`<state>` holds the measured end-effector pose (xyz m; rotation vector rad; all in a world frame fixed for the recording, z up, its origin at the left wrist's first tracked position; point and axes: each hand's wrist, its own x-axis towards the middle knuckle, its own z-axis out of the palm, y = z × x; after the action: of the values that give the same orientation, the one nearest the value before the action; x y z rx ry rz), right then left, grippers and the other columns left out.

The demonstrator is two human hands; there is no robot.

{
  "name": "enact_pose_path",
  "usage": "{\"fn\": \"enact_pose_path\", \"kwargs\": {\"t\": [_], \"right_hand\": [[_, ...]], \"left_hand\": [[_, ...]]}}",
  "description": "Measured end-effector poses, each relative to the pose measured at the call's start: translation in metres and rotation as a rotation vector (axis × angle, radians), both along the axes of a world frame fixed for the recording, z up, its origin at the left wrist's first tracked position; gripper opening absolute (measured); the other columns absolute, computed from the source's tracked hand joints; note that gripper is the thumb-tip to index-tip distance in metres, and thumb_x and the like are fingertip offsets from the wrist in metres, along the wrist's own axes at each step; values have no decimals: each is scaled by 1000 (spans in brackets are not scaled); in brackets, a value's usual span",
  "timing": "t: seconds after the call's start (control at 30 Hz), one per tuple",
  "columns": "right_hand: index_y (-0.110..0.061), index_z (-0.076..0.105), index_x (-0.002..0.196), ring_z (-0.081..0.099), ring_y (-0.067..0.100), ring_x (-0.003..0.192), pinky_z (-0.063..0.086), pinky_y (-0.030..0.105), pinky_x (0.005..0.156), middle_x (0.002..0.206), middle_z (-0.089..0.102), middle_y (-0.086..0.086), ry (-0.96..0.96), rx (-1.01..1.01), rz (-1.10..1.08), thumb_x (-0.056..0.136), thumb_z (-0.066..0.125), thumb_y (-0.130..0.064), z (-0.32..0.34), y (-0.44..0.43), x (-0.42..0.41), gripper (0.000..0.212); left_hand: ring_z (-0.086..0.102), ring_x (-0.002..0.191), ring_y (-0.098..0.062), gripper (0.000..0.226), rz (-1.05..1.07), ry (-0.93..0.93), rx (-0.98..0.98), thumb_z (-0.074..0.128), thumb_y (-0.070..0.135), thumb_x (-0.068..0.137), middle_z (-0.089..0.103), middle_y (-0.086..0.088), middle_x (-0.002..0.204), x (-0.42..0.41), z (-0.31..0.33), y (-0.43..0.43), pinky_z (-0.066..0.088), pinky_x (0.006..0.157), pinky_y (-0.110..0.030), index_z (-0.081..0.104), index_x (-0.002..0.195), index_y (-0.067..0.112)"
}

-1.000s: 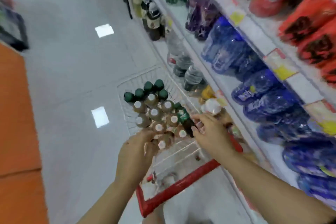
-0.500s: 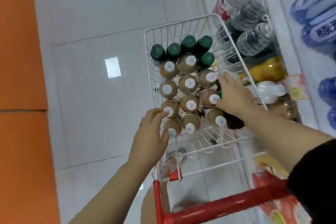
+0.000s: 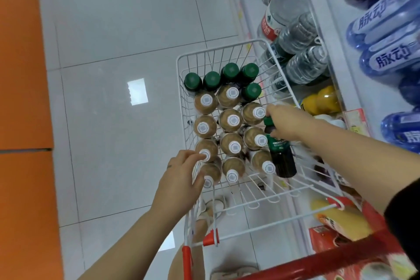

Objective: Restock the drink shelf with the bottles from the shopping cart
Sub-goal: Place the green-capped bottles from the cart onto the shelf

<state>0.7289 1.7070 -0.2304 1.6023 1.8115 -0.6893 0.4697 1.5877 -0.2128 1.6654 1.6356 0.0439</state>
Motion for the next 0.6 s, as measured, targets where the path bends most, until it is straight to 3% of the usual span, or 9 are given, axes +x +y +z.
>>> {"fn": "enact_pose_path", "kwargs": {"t": [0.1,0.2,0.33,0.43,0.53,0.6], "right_hand": [[-11,41,123,51,33,111,48,41,85,124,49,11,61,52,-22,82,67,-35,4,-3,2,54],[-16,44,127,53,33,108,43,34,78,122,46,10,113,70,-19,82,65,-41,15,-16,3,56],[-21,55,117,53,24,103,45,33,85,113,49,3,338,99,-130,76,73,-32,50,-44,13,46],[-24,61,110,52,15,96,40,22,83,104,50,-3,520,269,-269,71,78,-28,87,-54,19,42],[-30,62,103,54,7,94,40,11,84,96,51,-13,706,359,-370,68,78,-30,115,-47,6,38],[-29,63,102,59,8,97,49,23,89,100,56,-10,854,345,-438,69,77,-31,122,-38,-9,36]], "left_hand": [[42,118,-11,35,5,3,-20,53,28,93,45,9,129,3,2,2,32,90,-16,50,128,28],[43,117,-13,35,22,5,-33,54,27,92,47,8,127,5,2,3,32,89,-18,51,127,29],[43,121,-16,37,69,59,-93,53,29,91,48,8,132,9,10,6,35,95,-26,50,128,30],[42,125,-22,40,-6,199,58,56,33,87,51,5,132,25,29,10,30,103,-36,51,126,31],[44,122,-17,53,-59,-42,203,64,37,82,52,7,130,50,47,18,31,102,-33,46,131,30],[41,123,-6,66,-27,-331,114,66,36,81,45,15,133,66,54,27,36,103,-29,33,138,37]]}}
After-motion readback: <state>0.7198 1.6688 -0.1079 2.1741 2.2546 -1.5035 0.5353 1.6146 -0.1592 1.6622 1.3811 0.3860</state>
